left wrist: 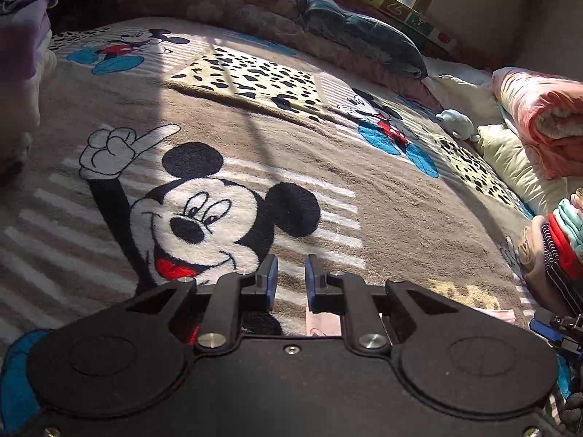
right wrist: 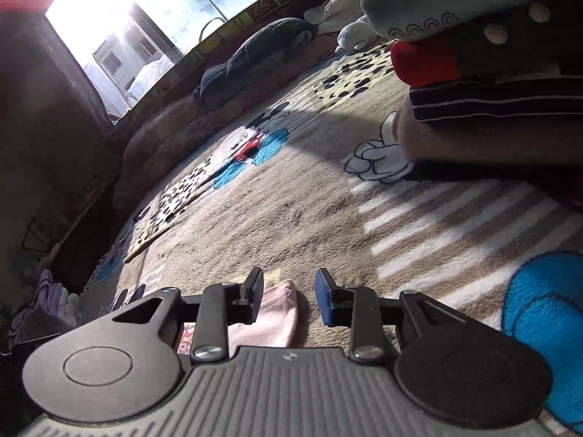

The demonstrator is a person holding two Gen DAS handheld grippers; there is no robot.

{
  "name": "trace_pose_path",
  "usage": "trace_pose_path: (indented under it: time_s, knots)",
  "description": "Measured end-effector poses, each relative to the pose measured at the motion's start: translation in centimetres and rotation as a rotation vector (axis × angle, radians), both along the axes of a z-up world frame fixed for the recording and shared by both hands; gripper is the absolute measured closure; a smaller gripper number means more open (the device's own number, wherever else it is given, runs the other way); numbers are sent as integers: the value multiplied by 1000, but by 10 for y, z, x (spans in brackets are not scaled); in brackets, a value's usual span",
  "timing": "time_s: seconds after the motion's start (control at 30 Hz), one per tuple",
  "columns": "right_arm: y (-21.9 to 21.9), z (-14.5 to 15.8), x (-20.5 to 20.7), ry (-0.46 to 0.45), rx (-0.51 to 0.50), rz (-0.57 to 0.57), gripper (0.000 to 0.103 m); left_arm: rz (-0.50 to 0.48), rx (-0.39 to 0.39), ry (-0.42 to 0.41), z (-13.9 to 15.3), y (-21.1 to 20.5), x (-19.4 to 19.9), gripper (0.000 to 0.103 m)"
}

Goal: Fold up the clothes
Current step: 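Open both grippers and withdraw them from the folded garment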

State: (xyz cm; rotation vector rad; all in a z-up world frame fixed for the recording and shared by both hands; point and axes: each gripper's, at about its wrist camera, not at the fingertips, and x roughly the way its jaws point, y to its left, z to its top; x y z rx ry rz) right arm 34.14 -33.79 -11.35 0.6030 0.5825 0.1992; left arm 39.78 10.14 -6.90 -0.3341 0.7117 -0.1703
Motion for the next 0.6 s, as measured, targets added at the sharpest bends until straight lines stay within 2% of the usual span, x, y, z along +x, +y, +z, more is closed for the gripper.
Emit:
trace_pose_path:
  time_s: [0.03,0.1,0.13,0.17,0.2,0.27,0.33,0.4,0.43,0.53,0.6]
  knots:
    - [6,4,0,-11,-12,39,70,-31,-22,0,1,-2,-3,91]
    - [19,-2,7,47,-49,102,69,-101,-41,24,-3,-13,-6,90]
    - [25,-5,11,79,-69,132,67,-116,-17,53,-8,-20,-6,85]
    - [26,-14,17,156,-70,140,64,-117,20,105,-17,-27,-3,78]
    - [23,-16,15,161,-42,123,70,-116,49,111,-17,-30,-6,78]
    - [9,-4,1,115,40,87,68,-113,104,101,-15,-36,-14,77]
    - [-11,17,-24,17,136,87,67,-128,143,49,0,-41,-38,75]
    - [-25,30,-55,-52,147,68,53,-143,166,6,15,-45,-64,59]
    - [-33,33,-75,-71,146,56,52,-144,171,-6,21,-48,-79,51]
    - [-51,26,-130,-90,167,1,52,-166,173,-29,35,-64,-124,51]
    - [-68,13,-176,-99,194,-77,52,-191,163,-58,46,-81,-154,51]
